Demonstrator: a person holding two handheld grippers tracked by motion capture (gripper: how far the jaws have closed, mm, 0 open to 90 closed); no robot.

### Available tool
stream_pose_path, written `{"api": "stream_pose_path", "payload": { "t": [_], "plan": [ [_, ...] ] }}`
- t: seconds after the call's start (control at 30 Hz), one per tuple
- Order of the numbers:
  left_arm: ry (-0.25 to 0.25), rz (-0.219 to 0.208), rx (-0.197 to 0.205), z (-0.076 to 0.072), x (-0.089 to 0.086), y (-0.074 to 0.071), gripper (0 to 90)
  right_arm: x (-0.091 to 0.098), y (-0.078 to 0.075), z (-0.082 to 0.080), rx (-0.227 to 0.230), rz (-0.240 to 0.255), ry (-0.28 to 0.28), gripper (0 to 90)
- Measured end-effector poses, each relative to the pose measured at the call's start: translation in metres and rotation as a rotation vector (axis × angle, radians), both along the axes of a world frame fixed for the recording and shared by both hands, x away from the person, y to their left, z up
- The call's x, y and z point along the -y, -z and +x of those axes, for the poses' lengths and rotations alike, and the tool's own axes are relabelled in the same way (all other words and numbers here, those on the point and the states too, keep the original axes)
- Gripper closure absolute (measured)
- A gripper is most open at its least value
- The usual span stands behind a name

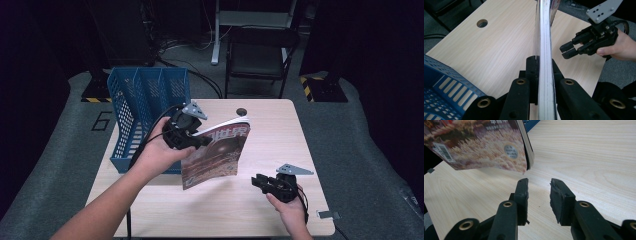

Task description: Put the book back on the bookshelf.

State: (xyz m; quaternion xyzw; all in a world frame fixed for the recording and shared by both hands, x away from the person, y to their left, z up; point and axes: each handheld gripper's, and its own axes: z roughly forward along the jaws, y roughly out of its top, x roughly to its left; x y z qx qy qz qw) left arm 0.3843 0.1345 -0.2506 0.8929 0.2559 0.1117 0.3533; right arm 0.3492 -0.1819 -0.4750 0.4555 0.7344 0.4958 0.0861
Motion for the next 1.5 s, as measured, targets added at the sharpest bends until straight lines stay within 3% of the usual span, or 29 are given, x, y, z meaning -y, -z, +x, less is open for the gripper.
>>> {"api": "stream_pose_path", "payload": {
  "t": [0.7,1.5],
  "plan": [
    [-0.039,-0.023,0.014,0.008,-0.014,-0.032,83.7,0.001,0.003,0.002,-0.015,0.007,0.007,65.3],
    [-0.151,-0.08,0.009,0.017,-0.042,-0.053,83.7,-0.002,0.005,0.001,-0.028,0.006,0.007,64.4]
  ]
}}
